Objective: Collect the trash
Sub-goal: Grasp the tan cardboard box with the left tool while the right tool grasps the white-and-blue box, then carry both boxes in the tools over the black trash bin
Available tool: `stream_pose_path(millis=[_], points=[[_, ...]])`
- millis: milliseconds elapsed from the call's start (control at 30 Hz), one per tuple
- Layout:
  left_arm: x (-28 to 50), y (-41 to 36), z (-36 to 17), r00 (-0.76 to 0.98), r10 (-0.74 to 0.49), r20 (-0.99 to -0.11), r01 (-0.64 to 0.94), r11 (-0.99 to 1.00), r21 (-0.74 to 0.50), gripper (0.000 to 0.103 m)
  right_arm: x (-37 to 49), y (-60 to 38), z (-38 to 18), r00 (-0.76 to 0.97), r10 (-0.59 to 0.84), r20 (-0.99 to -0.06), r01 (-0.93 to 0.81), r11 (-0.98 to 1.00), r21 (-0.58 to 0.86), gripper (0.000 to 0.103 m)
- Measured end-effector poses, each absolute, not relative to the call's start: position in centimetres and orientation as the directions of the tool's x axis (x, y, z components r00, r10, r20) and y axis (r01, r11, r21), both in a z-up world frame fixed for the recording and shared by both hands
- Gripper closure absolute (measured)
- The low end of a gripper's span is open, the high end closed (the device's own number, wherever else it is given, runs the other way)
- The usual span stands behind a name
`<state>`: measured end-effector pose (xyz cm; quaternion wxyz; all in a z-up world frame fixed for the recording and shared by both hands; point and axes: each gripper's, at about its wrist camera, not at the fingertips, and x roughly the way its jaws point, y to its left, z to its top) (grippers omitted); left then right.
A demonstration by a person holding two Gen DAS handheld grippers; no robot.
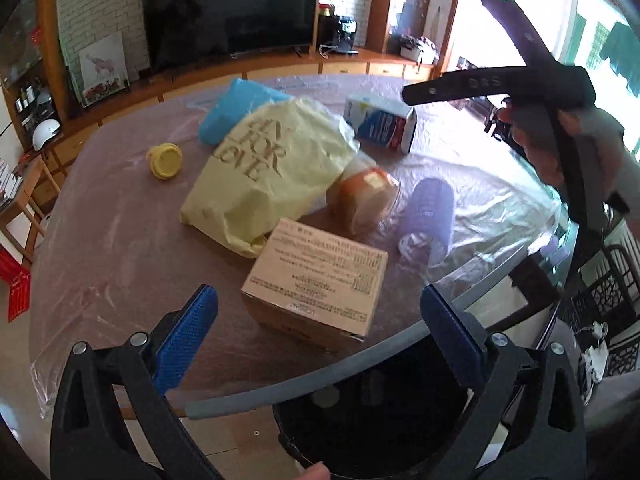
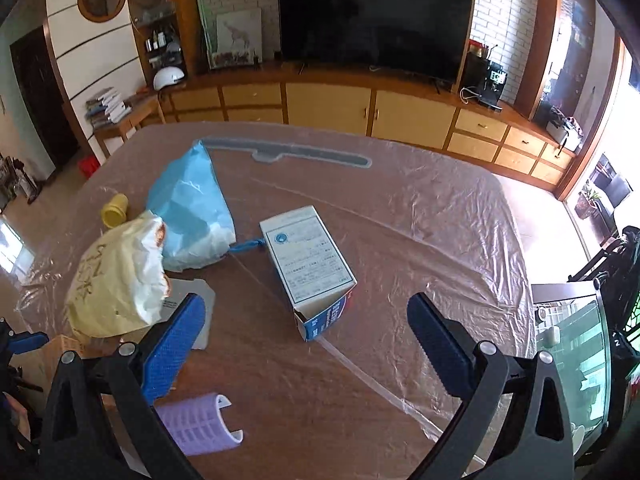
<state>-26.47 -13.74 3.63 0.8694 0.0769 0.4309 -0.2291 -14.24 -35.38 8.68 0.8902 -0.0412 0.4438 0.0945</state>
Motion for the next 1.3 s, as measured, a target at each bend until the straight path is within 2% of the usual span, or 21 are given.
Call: stream_pose_path(millis=[233, 333, 500, 567, 633, 700, 767, 833, 1100, 1300], points=[[-25.7, -13.8, 2.9, 0.489, -0.353, -0.797, 0.517, 0.854, -0.061, 0.006, -11.4, -34.6, 6.2, 0.515, 0.137, -0.846, -0.263, 0.965, -0.003, 0.004], [-25.2, -13.7, 2.5, 0.482, -0.335, -0.810, 0.509, 0.859, -0.052, 0.022, -10.0, -34.8, 5.6, 0.496, 0.137, -0.857, -0.269, 0.963, -0.001, 0.004], [-24.4, -13.3, 2.2, 0.447, -0.356, -0.820, 0.505, 0.858, -0.098, 0.027, -8.0, -35.1, 5.0, 0.452, 0.197, -0.870, -0.275, 0.959, 0.074, 0.005], [-24.2, -13.2, 2.3, 0.436, -0.368, -0.821, 0.510, 0.853, -0.111, 0.029, -7.3, -35.1, 4.6, 0.421, 0.234, -0.877, -0.283, 0.952, 0.118, 0.010], [-24.0, -13.2, 2.3, 0.428, -0.375, -0.823, 0.515, 0.849, -0.119, 0.033, -7.0, -34.7, 4.3, 0.401, 0.251, -0.881, -0.292, 0.946, 0.137, 0.023], [-23.9, -13.1, 2.4, 0.421, -0.381, -0.823, 0.515, 0.847, -0.129, 0.034, -6.8, -34.3, 4.1, 0.391, 0.255, -0.885, -0.308, 0.942, 0.135, 0.032], [-23.7, -13.1, 2.4, 0.411, -0.391, -0.823, 0.515, 0.845, -0.144, 0.039, -6.8, -33.9, 3.9, 0.376, 0.264, -0.888, -0.330, 0.934, 0.138, 0.041], [-23.6, -13.0, 2.4, 0.408, -0.395, -0.823, 0.517, 0.843, -0.148, 0.040, -6.9, -33.6, 3.9, 0.380, 0.269, -0.885, -0.339, 0.931, 0.138, 0.053], [-23.6, -13.0, 3.1, 0.419, -0.390, -0.820, 0.513, 0.847, -0.141, 0.041, -7.6, -35.9, 5.5, 0.430, 0.319, -0.845, -0.255, 0.940, 0.225, 0.056], [-23.8, -11.8, 4.6, 0.420, -0.433, -0.797, 0.493, 0.847, -0.200, 0.041, -9.4, -38.2, 7.5, 0.482, 0.360, -0.799, -0.196, 0.933, 0.302, 0.056]])
